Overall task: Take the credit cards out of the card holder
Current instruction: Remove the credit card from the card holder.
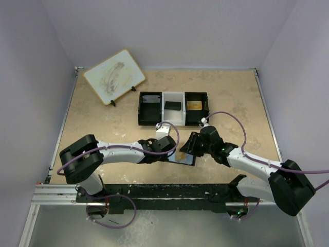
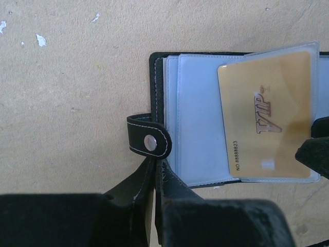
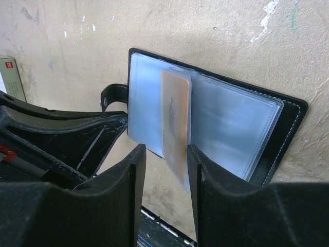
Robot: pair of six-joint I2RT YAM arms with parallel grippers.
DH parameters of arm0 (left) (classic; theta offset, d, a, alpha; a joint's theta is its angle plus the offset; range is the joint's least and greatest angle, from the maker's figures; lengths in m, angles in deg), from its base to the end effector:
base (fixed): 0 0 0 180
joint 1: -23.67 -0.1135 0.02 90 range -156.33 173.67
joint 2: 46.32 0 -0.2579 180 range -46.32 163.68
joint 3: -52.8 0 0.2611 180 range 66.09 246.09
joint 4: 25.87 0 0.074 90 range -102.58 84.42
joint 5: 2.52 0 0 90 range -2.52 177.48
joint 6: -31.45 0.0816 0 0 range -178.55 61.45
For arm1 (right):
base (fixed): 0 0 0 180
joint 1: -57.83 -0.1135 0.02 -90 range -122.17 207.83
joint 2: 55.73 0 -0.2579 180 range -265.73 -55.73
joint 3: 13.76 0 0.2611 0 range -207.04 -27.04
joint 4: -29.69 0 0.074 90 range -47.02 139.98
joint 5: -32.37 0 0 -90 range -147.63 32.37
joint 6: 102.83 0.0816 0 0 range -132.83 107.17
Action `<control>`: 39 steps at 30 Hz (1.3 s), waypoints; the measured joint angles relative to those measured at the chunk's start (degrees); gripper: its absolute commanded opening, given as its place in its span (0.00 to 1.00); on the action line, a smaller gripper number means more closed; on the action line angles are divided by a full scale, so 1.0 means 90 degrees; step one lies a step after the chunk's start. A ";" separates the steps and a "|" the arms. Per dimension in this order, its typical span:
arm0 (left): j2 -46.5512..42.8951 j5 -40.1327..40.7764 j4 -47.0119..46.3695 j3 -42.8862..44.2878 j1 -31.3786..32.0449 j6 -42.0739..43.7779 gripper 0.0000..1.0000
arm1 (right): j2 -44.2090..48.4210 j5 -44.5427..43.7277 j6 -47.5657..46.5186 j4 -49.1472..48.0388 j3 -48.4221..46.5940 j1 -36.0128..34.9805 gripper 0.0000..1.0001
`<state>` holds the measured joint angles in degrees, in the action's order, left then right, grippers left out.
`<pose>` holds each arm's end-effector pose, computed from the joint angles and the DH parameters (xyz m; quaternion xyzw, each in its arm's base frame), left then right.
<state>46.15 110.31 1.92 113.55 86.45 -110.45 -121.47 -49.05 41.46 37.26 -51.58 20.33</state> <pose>0.1786 -0.2780 0.1053 0.0379 0.9464 -0.1139 0.2999 0.2073 0.1744 0.1366 0.0955 0.8820 0.3742 0.2701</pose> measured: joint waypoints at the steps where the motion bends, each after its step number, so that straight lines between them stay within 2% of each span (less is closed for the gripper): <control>1: 0.0000 0.0000 0.0000 0.0000 0.0000 0.0000 0.00 | 0.0002 0.0000 -0.0002 -0.0012 -0.0002 0.0000 0.41; 6: 0.0000 0.0022 0.0000 0.0000 0.0005 -0.0002 0.03 | 0.0017 -0.0024 -0.0010 0.0070 -0.0175 0.0000 0.41; 12: -0.0100 0.0321 0.0216 0.0002 0.0087 -0.0160 0.14 | 0.0015 -0.0199 -0.0022 0.0401 -0.0321 0.0000 0.38; 18: -0.0971 0.0833 0.0413 0.0002 0.0117 -0.0362 0.23 | 0.0015 -0.0355 0.0070 0.0432 -0.0165 0.0000 0.32; 20: -0.1190 0.0848 0.0182 0.0002 0.0117 -0.0347 0.28 | 0.0002 -0.0410 0.0087 0.0427 -0.0100 0.0000 0.30; 23: -0.1178 0.0673 -0.0389 0.0007 0.0117 -0.0323 0.29 | -0.0199 -0.0532 0.0121 0.0357 0.0002 0.0000 0.28; 31: 0.0063 0.0000 -0.1426 0.0199 0.0114 -0.0347 0.35 | -0.0619 -0.0556 0.0296 -0.0282 0.0153 0.0000 0.25; 39: 0.0141 -0.0323 -0.2283 -0.0396 0.0012 -0.0651 0.41 | -0.0780 -0.0549 0.0403 -0.0750 0.0257 0.0000 0.25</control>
<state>47.42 107.40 -18.62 109.99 86.56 -116.30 -128.49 -53.99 45.08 30.51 -49.26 20.33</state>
